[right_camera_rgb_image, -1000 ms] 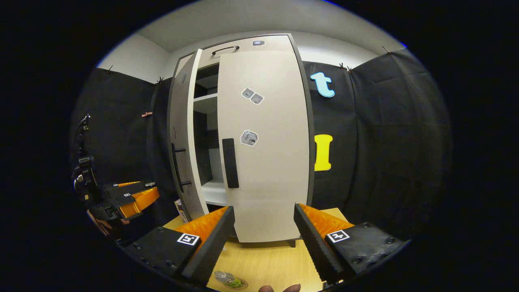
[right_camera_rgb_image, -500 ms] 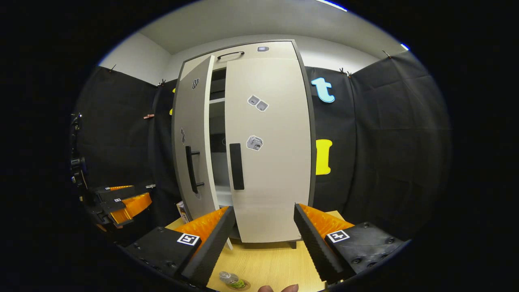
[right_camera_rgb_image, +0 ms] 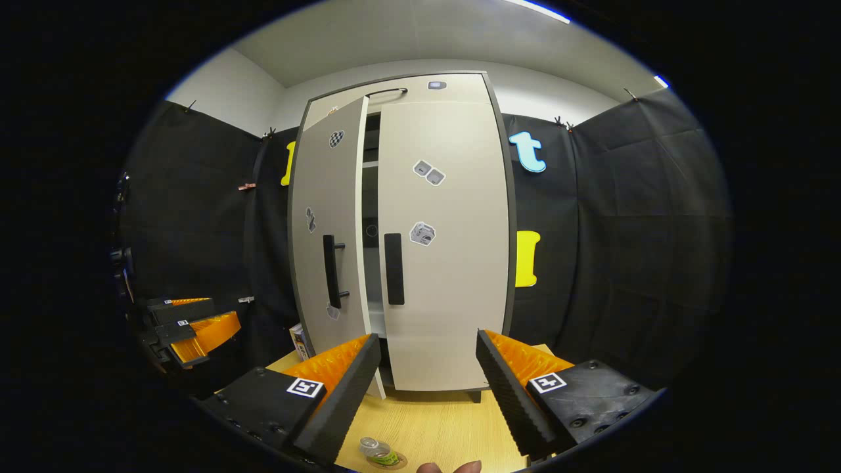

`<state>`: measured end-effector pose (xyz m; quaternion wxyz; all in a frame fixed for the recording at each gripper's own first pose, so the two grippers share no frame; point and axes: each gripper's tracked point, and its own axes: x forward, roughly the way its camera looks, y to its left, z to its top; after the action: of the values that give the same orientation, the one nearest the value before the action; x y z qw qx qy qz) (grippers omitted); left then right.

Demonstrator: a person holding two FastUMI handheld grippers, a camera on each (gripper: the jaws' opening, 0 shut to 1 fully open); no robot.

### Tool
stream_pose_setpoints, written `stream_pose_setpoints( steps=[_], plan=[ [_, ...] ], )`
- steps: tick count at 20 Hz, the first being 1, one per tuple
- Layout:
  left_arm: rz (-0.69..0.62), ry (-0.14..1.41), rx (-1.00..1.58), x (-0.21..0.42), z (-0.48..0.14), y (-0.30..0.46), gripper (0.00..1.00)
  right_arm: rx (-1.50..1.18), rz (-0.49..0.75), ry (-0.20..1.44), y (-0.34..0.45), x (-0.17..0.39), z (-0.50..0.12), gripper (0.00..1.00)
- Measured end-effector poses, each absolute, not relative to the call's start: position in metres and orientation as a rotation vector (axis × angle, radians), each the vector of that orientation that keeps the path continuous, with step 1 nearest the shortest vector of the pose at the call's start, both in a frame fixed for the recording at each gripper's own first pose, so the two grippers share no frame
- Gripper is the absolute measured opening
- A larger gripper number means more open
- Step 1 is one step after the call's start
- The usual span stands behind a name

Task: Grasp the bottle in the cabinet with the left hand and place it on the coaster, then close the right door with the right hand and the left door with the left hand.

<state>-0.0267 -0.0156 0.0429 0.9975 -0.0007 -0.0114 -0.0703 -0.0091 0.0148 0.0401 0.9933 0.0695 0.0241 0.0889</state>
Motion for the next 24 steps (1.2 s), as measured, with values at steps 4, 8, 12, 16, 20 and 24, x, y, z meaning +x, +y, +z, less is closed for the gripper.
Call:
stream_pose_setpoints(
  steps=[4, 8, 12, 16, 20, 24],
  plan=[
    [-0.143, -0.026, 0.005, -0.028, 0.044, -0.015, 0.93, 0.126, 0.169, 0.051, 0.014, -0.009, 0.038, 0.98],
    [-0.144, -0.024, 0.002, -0.027, 0.045, -0.011, 0.93, 0.131, 0.18, 0.052, 0.018, -0.01, 0.037, 0.98],
    [-0.15, -0.024, 0.011, -0.025, 0.047, -0.013, 0.93, 0.13, 0.184, 0.05, 0.02, -0.009, 0.038, 0.98],
    [-0.151, -0.024, -0.005, -0.025, 0.047, -0.012, 0.93, 0.121, 0.189, 0.052, 0.022, -0.008, 0.038, 0.98],
    [-0.154, -0.021, -0.008, -0.021, 0.048, -0.008, 0.93, 0.125, 0.192, 0.053, 0.023, -0.007, 0.038, 0.98],
    [-0.147, -0.018, 0.006, -0.023, 0.048, -0.012, 0.93, 0.126, 0.19, 0.052, 0.022, -0.006, 0.039, 0.98]
  ],
)
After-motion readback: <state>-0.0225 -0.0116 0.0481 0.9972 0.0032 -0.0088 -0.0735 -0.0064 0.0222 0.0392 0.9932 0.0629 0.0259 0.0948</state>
